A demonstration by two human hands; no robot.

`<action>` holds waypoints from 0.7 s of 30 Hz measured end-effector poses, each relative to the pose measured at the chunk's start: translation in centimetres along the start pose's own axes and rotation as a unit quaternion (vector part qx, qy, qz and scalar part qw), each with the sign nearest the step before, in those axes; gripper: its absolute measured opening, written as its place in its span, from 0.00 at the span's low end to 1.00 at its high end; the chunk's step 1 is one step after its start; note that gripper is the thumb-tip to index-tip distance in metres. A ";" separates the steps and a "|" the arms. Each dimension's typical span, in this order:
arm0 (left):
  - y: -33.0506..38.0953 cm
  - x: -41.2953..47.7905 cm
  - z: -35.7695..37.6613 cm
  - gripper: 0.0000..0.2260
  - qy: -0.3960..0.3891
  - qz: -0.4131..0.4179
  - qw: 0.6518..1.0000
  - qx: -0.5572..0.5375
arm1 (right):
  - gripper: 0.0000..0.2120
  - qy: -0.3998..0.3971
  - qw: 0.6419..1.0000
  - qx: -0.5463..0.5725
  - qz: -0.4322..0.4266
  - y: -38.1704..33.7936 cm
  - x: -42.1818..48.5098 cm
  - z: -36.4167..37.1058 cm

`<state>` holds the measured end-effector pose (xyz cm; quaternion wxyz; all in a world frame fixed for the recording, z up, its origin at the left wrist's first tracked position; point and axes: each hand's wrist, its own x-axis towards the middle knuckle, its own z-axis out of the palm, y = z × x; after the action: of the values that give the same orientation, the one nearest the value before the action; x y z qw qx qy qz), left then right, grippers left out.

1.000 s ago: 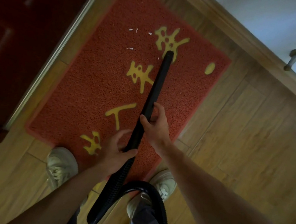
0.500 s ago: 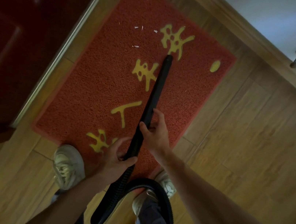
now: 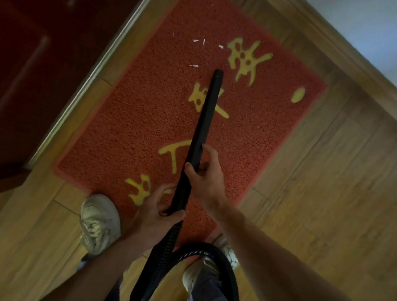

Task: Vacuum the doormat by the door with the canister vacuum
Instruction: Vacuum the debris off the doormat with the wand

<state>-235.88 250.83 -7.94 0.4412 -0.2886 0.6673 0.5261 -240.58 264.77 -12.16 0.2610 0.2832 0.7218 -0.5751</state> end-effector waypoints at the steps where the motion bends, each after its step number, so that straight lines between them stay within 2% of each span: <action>1: -0.1 0.1 -0.2 0.24 0.002 0.000 1.000 -0.003 | 0.25 -0.004 1.000 -0.004 -0.004 -0.1 0.1 0.2; 21: -0.8 -0.3 -3.2 0.22 0.025 -0.004 1.000 -0.009 | 0.29 -0.030 0.996 -0.078 -0.031 -1.6 0.9 3.9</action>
<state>-236.02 247.58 -7.86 0.4236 -0.3083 0.6725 0.5227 -242.14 260.75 -12.55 0.2859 0.2223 0.7649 -0.5327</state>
